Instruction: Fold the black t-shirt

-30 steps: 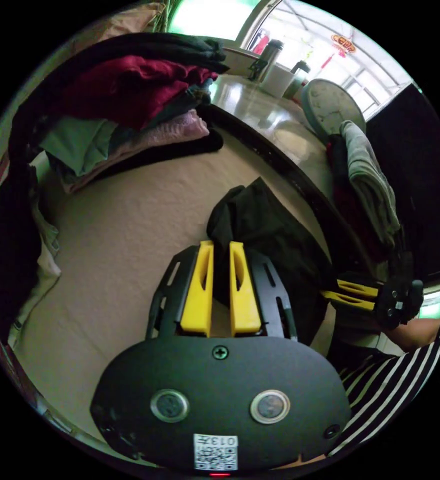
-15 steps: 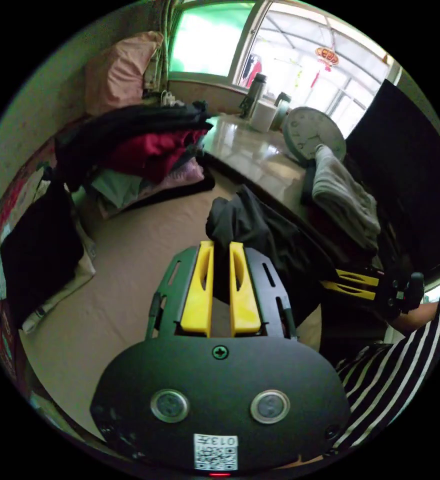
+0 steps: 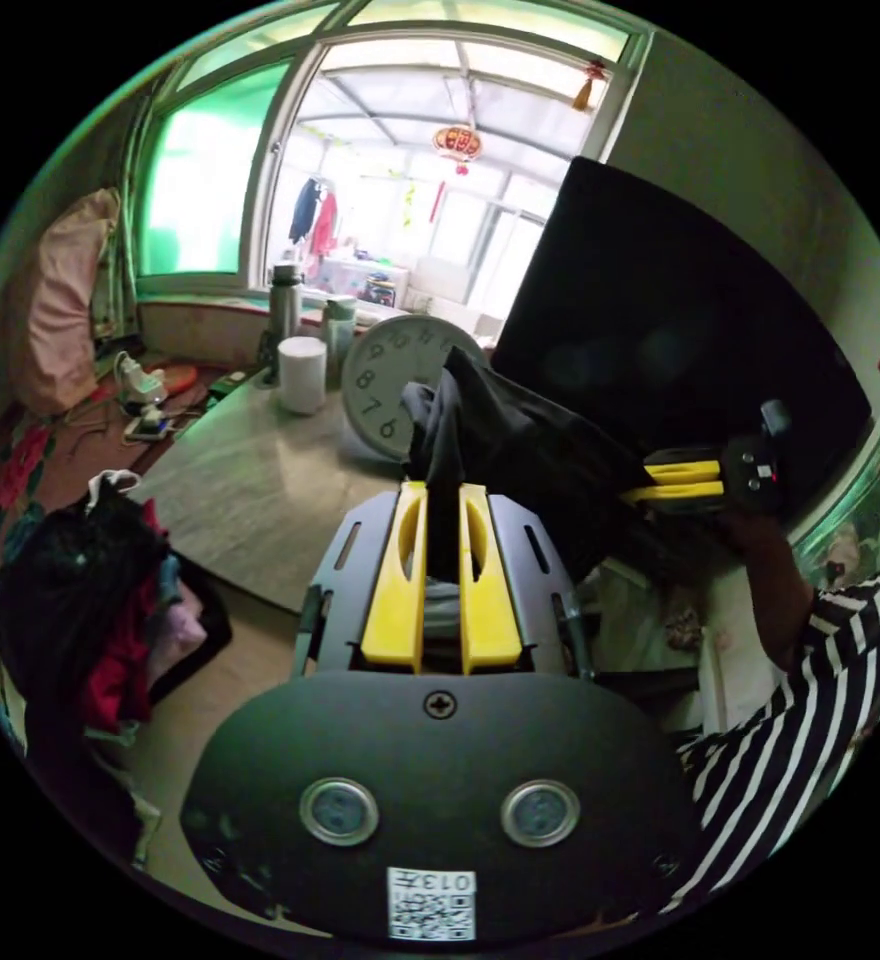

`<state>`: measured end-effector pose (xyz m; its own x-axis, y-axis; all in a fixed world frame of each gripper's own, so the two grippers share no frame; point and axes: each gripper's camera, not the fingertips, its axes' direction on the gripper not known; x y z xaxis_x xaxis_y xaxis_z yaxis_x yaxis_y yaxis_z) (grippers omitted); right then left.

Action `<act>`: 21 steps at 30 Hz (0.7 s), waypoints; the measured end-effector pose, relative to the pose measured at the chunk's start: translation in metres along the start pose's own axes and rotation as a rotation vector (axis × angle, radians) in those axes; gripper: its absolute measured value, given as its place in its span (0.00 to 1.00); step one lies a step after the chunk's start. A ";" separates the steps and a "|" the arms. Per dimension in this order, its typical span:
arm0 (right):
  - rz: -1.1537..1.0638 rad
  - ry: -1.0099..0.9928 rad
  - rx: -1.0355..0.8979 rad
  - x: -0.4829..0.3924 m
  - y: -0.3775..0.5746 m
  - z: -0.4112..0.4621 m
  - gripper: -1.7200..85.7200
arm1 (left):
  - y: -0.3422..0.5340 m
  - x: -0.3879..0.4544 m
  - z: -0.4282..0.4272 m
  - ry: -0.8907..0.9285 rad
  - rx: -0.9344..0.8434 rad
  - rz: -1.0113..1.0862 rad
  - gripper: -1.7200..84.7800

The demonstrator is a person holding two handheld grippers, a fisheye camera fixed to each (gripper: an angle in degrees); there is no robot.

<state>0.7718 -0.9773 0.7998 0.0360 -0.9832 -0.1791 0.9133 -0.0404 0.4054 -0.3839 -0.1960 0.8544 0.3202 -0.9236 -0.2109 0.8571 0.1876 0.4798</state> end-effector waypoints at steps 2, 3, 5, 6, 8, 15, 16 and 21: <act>0.026 0.000 -0.035 0.028 -0.001 0.018 0.07 | -0.013 0.006 0.037 0.013 -0.066 -0.015 0.08; 0.025 -0.025 -0.076 0.044 -0.002 0.037 0.07 | -0.014 0.006 0.047 0.008 -0.081 -0.023 0.08; 0.039 -0.114 -0.138 0.063 -0.005 0.070 0.08 | -0.014 0.004 0.083 -0.010 -0.162 -0.072 0.08; 0.059 -0.136 -0.150 0.071 -0.006 0.091 0.08 | -0.013 0.002 0.091 -0.017 -0.184 -0.089 0.08; 0.083 -0.140 -0.159 0.077 -0.007 0.117 0.09 | -0.005 -0.008 0.113 0.014 -0.195 -0.147 0.09; 0.206 0.060 -0.054 0.090 0.009 0.083 0.13 | 0.009 -0.012 0.071 -0.085 -0.031 -0.246 0.09; 0.193 0.094 0.023 0.081 0.011 0.069 0.12 | 0.007 0.002 0.059 -0.168 0.020 -0.184 0.09; 0.036 0.180 0.224 0.013 -0.014 0.072 0.06 | -0.021 0.087 0.083 -0.346 -0.044 0.160 0.07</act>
<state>0.7302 -1.0026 0.8564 0.1561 -0.9382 -0.3090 0.7987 -0.0641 0.5983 -0.4070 -0.3078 0.8964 0.3026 -0.9383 0.1671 0.8264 0.3457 0.4444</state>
